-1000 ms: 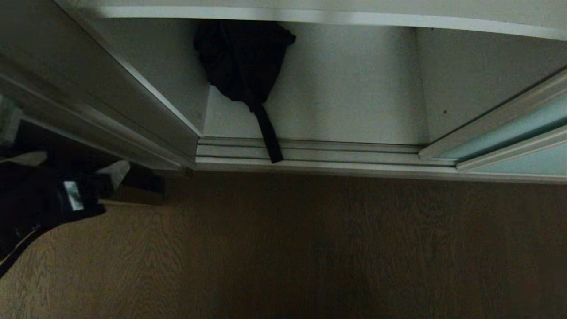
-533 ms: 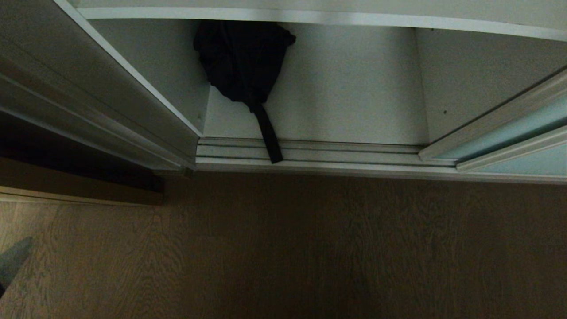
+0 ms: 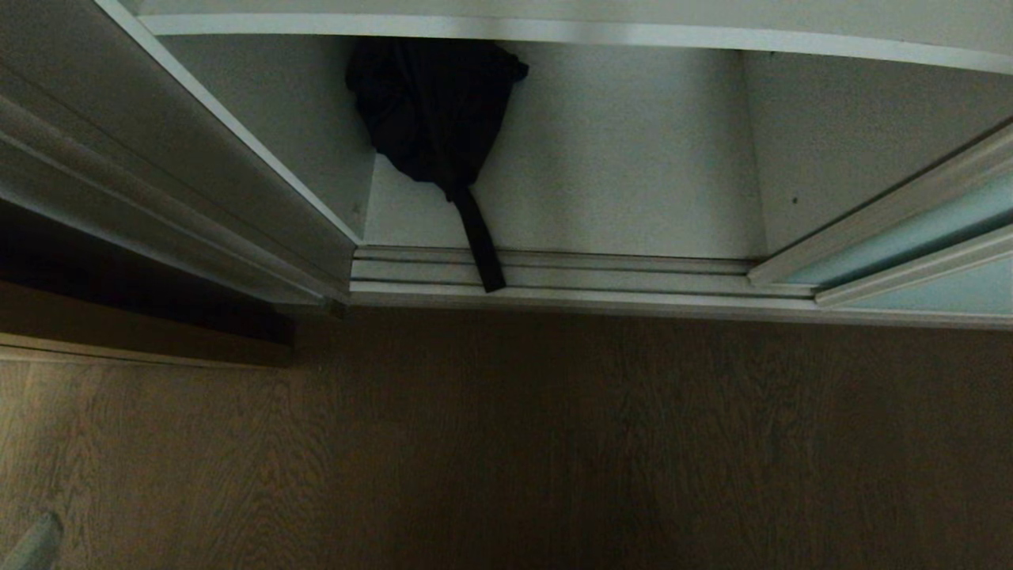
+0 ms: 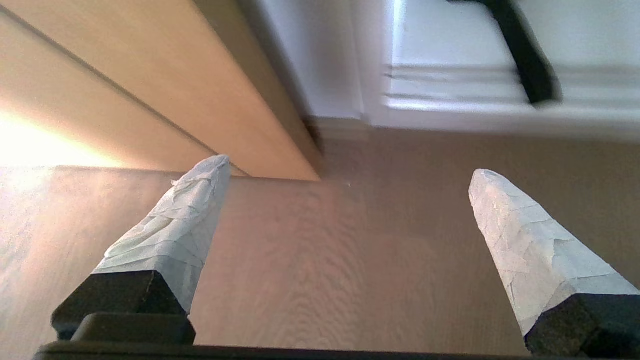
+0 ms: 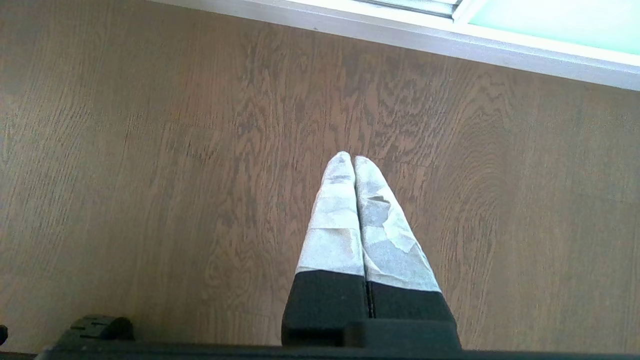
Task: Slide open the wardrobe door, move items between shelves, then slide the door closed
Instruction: Close the door
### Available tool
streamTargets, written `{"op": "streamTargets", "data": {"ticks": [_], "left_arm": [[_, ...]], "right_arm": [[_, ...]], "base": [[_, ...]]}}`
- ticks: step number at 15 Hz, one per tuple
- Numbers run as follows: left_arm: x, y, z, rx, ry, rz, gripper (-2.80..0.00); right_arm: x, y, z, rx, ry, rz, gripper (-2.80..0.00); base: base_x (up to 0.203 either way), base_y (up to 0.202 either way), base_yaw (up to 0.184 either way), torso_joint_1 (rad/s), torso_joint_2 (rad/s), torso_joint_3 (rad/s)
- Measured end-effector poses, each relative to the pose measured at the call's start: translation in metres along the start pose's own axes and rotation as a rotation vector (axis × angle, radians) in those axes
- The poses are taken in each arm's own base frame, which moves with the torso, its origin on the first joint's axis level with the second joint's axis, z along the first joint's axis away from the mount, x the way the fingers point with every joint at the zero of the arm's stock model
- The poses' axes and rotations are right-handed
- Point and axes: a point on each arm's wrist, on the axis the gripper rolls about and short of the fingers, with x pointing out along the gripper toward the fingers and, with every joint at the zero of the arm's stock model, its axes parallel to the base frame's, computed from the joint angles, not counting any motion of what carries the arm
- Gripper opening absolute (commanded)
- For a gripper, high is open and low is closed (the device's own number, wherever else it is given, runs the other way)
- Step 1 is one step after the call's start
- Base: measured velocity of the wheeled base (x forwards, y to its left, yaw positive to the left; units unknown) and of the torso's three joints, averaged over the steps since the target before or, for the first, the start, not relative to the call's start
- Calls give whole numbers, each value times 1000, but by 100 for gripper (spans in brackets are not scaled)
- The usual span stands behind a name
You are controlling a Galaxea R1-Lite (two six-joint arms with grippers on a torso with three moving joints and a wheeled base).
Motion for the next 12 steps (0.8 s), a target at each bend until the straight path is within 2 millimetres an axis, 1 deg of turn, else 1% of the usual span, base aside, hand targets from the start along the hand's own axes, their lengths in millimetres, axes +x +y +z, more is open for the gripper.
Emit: {"op": "streamTargets", "data": {"ticks": [2, 6, 7, 8, 10, 12], "left_arm": [[-7, -1, -13, 12, 12, -78, 0], [-27, -1, -29, 32, -8, -145, 0], [-29, -2, -34, 41, 17, -153, -280], [-31, -2, -39, 38, 42, -152, -280], [-33, -2, -40, 3, 46, -138, -280], [-34, -2, -44, 39, 71, -142, -280]], "right_arm": [[0, 0, 0, -1, 0, 0, -280], [0, 0, 0, 0, 0, 0, -280], [0, 0, 0, 4, 0, 0, -280], [0, 0, 0, 9, 0, 0, -280], [0, 0, 0, 11, 0, -1, -280], [0, 0, 0, 11, 0, 0, -280]], "base": [[0, 0, 0, 0, 0, 0], [0, 0, 0, 0, 0, 0], [0, 0, 0, 0, 0, 0], [0, 0, 0, 0, 0, 0], [0, 0, 0, 0, 0, 0], [0, 0, 0, 0, 0, 0]]}}
